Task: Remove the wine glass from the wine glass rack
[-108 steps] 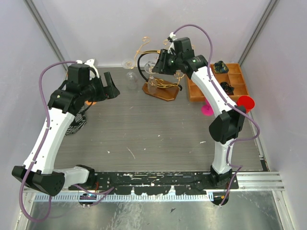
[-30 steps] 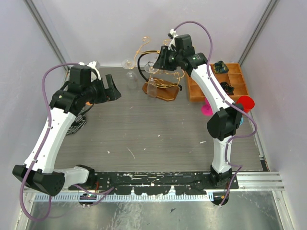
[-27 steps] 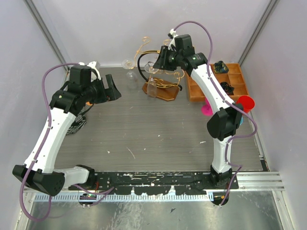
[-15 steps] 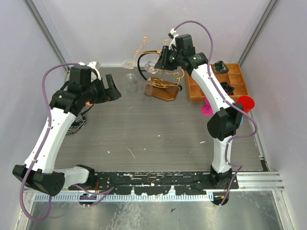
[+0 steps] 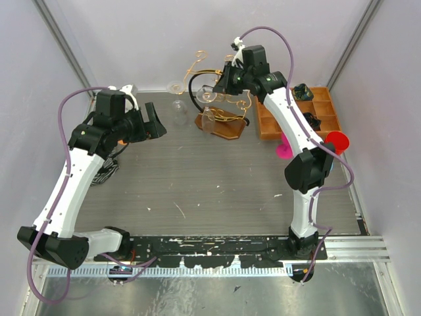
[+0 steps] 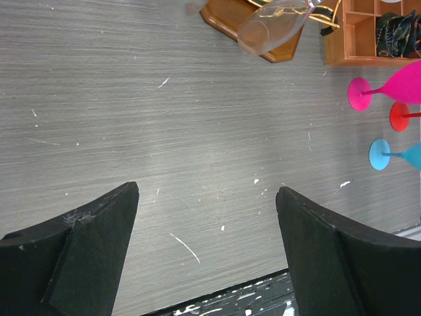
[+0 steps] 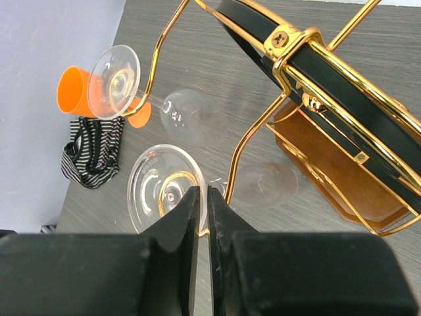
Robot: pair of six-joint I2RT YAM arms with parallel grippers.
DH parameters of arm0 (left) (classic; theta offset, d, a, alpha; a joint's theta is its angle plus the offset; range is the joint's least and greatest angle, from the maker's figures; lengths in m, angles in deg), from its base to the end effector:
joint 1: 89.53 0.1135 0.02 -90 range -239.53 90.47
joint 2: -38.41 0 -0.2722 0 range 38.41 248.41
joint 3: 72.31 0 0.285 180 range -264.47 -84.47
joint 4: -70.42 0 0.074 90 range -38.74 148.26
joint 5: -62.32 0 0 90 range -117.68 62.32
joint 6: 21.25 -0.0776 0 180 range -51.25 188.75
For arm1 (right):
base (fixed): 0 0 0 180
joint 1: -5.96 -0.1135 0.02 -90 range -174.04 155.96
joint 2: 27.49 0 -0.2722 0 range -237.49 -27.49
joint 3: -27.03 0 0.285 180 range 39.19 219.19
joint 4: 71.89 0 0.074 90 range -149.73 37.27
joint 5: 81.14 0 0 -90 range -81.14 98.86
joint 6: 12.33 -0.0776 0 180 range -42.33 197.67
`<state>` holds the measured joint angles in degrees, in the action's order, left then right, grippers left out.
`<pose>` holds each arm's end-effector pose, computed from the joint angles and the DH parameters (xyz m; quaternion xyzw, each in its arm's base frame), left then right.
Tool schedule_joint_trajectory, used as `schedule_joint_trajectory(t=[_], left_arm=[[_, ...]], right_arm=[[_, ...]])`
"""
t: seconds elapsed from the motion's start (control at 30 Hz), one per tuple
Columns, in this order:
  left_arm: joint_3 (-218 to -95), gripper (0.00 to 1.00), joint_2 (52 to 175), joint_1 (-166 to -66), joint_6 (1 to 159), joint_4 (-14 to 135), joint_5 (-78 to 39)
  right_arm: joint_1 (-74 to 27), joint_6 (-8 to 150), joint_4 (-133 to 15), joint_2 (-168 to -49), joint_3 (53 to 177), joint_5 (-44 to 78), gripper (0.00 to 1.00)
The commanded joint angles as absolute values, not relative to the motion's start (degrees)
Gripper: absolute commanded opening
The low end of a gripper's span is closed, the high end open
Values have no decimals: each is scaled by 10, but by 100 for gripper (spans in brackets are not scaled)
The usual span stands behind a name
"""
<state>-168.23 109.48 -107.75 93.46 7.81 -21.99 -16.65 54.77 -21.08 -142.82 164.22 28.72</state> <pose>0.2919 -0.1042 0.3981 -0.0289 0.8966 -0.2024 0.3929 0.4787 0.2279 0.3945 -0.0854 0.8487 0.3305 0.4039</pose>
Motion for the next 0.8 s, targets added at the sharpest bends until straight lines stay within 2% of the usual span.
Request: schedule_joint_trajectory(t=[0.0, 0.2, 0.4, 0.63, 0.77], left_arm=[[-1674, 93, 1094, -1079, 934, 84, -213], [-1672, 93, 1094, -1079, 934, 84, -212], [-1669, 93, 1090, -1079, 934, 84, -213], [-1667, 93, 1087, -1079, 933, 82, -214], [-1667, 93, 1085, -1079, 932, 80, -215]], right_arm=[[-171, 536, -237, -1390, 1664, 315, 12], [-167, 523, -244, -1382, 1660, 329, 4], [-162, 502, -260, -1379, 1627, 369, 16], [-162, 483, -282, -1377, 1583, 401, 25], [-162, 470, -304, -1374, 1561, 418, 24]])
